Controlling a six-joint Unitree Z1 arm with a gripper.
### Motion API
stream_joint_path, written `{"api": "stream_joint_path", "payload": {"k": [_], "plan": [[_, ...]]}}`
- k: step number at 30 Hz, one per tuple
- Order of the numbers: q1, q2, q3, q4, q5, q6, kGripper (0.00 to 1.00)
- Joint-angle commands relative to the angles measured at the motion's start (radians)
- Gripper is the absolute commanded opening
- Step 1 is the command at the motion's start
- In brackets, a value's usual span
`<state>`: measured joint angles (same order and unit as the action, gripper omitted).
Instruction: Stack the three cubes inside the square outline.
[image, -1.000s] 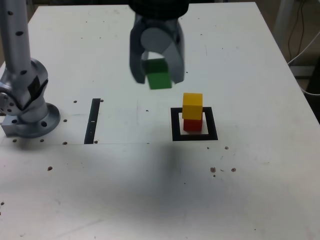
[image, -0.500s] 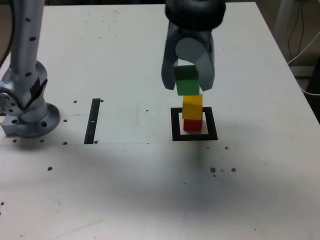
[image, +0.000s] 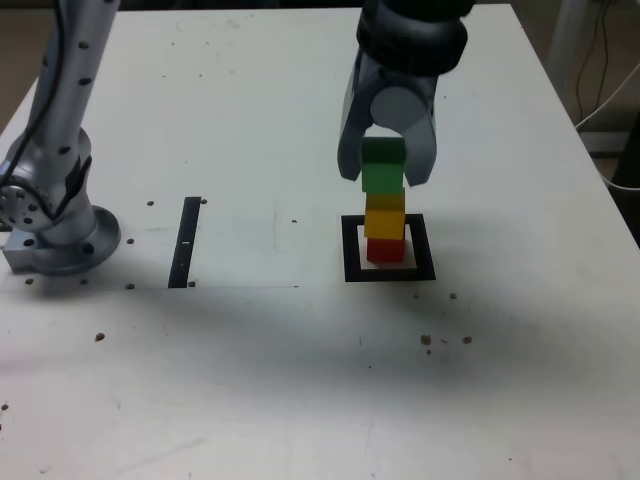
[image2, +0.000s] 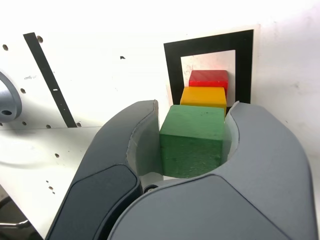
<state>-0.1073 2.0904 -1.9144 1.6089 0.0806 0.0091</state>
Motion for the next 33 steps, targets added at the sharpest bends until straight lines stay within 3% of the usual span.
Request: {"api": "stream_joint_path", "payload": {"k": [1, 13, 26, 30, 33], "plan": [[0.000, 0.012, -0.003, 0.013, -0.002, 0.000, 0.13], [0.000, 0.023, -0.006, 0.007, -0.006, -0.001, 0.13], [0.000, 0.031, -0.004, 0.005, -0.040, -0.001, 0.21], [0.000, 0.031, 0.001, 0.005, -0.044, -0.001, 0.34], [0.000, 0.030, 0.003, 0.000, -0.047, -0.001, 0.58]]}}
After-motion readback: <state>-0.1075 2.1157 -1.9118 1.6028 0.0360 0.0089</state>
